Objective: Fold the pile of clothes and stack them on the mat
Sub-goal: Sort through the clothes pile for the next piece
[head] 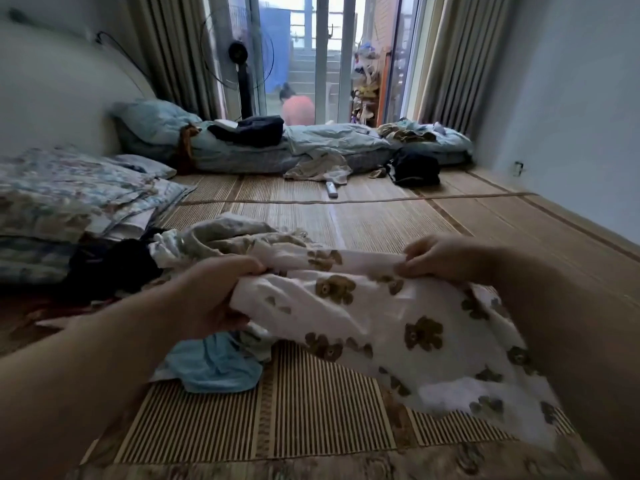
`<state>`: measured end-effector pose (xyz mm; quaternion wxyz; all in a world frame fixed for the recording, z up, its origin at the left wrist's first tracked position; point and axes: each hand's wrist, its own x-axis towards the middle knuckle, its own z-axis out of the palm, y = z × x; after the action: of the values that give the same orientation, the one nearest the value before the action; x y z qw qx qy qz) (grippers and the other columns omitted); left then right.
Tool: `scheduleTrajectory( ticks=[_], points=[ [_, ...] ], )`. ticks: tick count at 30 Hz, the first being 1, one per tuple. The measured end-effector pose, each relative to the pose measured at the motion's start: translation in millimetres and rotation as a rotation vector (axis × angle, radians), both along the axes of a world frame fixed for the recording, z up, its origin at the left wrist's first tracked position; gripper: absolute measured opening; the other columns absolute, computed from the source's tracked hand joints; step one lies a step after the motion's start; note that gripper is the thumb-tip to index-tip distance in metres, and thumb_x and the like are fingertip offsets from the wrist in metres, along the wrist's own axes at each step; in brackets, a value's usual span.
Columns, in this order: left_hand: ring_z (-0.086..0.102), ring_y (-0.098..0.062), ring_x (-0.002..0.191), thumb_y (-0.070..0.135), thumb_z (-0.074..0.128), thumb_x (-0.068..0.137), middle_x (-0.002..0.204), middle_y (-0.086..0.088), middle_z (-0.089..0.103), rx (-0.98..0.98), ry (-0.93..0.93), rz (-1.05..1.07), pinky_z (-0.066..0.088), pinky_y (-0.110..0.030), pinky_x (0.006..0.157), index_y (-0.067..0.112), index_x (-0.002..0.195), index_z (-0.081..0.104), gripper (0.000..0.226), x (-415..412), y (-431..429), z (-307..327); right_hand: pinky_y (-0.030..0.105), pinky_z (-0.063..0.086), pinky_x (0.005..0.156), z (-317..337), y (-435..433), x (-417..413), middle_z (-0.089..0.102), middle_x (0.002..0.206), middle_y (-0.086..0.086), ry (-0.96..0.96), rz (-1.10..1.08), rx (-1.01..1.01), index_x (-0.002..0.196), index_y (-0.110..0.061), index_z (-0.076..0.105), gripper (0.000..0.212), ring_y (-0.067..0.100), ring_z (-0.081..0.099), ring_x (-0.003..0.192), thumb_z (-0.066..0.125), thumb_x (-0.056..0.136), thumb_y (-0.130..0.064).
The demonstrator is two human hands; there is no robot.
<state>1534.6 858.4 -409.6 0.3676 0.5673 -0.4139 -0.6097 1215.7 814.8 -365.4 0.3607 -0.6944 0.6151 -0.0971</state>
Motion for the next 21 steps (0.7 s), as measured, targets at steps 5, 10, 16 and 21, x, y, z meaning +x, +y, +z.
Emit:
scheduleTrajectory(
  ticks=[5, 10, 16, 21],
  points=[
    [0.059, -0.026, 0.070, 0.020, 0.051, 0.094, 0.083, -0.018, 0.065, 0.198, -0.217, 0.119, 0.043, -0.031, 0.060, 0.005, 0.099, 0.066, 0.022, 26.0, 15.5, -102.7, 0.027, 0.051, 0.069, -106.7, -21.5, 43.0, 0.068, 0.101, 0.000, 0.164, 0.019, -0.001, 0.112, -0.019, 0.065, 0.026, 0.016, 0.064, 0.085, 0.068, 0.086, -0.025],
    [0.065, -0.037, 0.079, 0.017, 0.063, 0.085, 0.092, -0.028, 0.067, 0.162, -0.418, 0.134, 0.052, -0.038, 0.072, -0.001, 0.093, 0.066, 0.020, 54.2, 18.8, -153.6, 0.036, 0.054, 0.084, -148.4, -12.1, 15.5, 0.063, 0.116, 0.005, 0.090, -0.207, -0.044, 0.120, -0.016, 0.061, 0.036, 0.018, 0.062, 0.095, 0.069, 0.085, -0.025],
    [0.065, -0.045, 0.095, 0.017, 0.057, 0.093, 0.097, -0.026, 0.069, 0.173, -0.349, 0.134, 0.047, -0.040, 0.074, 0.005, 0.097, 0.067, 0.016, 61.7, 20.5, -164.1, 0.025, 0.042, 0.063, -157.4, 35.3, -52.6, 0.064, 0.092, 0.004, 0.264, -0.422, -0.025, 0.109, -0.008, 0.068, 0.034, 0.013, 0.057, 0.079, 0.064, 0.089, -0.035],
    [0.062, -0.027, 0.079, 0.019, 0.054, 0.096, 0.099, -0.020, 0.070, 0.154, -0.321, 0.133, 0.043, -0.025, 0.059, 0.008, 0.101, 0.065, 0.017, 58.4, 25.2, -164.8, 0.029, 0.042, 0.066, -179.5, 41.4, -46.5, 0.065, 0.099, 0.008, 0.364, -0.530, 0.101, 0.091, -0.013, 0.061, 0.037, 0.023, 0.058, 0.086, 0.062, 0.084, -0.050]
  ],
)
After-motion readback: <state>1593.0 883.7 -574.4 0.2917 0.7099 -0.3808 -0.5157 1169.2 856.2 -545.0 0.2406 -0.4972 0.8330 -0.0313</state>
